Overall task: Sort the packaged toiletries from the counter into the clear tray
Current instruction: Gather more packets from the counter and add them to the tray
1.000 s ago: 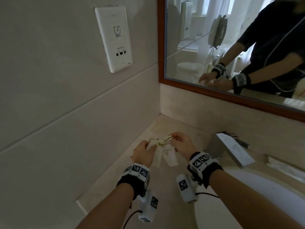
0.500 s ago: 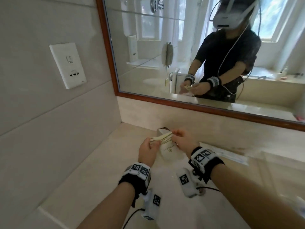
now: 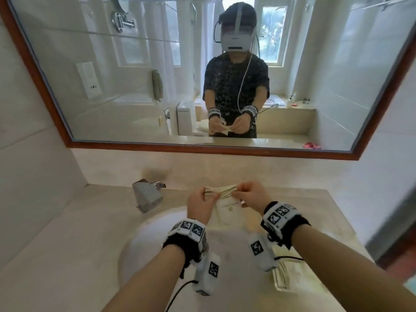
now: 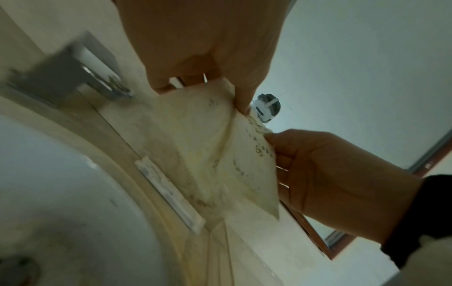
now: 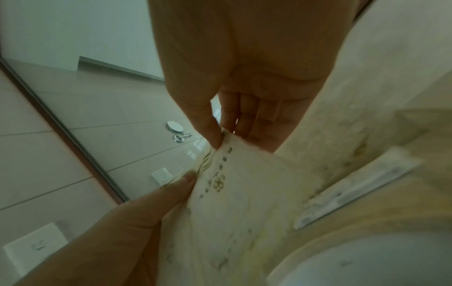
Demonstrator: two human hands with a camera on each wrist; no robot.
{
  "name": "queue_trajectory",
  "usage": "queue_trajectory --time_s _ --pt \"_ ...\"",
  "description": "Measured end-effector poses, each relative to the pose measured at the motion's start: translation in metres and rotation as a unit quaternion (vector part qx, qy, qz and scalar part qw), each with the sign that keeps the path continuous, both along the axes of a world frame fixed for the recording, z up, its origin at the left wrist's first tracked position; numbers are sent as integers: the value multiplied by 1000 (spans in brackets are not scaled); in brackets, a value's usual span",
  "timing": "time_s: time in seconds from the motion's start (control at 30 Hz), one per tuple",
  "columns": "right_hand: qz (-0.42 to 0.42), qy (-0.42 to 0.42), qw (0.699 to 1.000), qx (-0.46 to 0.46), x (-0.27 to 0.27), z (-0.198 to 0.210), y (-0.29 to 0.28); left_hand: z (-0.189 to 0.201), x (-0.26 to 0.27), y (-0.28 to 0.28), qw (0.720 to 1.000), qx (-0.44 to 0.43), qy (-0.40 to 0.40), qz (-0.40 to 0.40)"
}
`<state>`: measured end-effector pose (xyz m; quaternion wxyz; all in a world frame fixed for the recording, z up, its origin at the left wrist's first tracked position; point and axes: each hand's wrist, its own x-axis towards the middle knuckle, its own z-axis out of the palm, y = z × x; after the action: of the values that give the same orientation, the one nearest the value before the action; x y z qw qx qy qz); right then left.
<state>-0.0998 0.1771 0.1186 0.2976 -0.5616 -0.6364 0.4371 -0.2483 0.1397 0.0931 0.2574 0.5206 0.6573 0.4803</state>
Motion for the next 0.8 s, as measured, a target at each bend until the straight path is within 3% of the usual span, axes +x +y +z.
queue_trajectory --time_s 0.2,0.47,0.8 --pt "-83 -43 995 44 99 -15 -2 -15 91 14 995 -21 -57 -77" --pt "-200 -7 980 -7 207 -47 -12 -35 183 18 982 -62 -74 -162" --pt "-201 43 974 -93 269 -72 -38 -67 253 17 966 -131 -117 -191"
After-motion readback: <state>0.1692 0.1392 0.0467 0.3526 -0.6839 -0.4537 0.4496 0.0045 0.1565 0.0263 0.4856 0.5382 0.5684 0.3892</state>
